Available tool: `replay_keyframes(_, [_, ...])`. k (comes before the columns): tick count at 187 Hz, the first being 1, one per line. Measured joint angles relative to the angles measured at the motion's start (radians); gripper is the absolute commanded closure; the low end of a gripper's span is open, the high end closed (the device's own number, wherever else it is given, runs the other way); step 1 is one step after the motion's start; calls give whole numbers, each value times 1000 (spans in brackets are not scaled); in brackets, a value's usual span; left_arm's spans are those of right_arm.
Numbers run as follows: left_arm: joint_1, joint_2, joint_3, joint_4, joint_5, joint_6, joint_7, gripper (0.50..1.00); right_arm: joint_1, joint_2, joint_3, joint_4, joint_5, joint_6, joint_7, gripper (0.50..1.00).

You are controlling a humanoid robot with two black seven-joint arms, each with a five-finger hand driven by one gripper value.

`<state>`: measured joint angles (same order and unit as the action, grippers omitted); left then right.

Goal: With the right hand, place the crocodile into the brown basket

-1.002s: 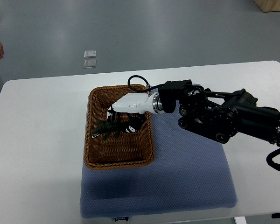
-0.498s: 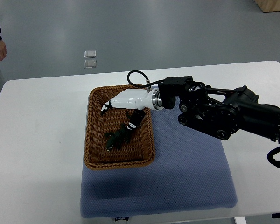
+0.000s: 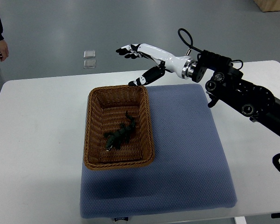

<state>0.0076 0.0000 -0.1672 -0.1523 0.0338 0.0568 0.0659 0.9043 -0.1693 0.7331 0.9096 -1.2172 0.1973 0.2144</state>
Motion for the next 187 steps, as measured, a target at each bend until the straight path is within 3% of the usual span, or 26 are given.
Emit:
replay_keyframes(49, [0, 0, 0, 0, 0, 0, 0, 500, -131, 11, 232, -127, 329, -79, 7, 605])
replay_keyframes(79, [0, 0, 0, 0, 0, 0, 0, 500, -179, 12, 271, -196, 587, -137, 59, 603])
replay_keyframes(107, [0, 0, 0, 0, 0, 0, 0, 500, -216, 13, 273, -225, 749, -147, 90, 585])
replay_keyframes(187, [0, 0, 0, 0, 0, 0, 0, 500, -242, 32, 273, -242, 815, -157, 102, 579])
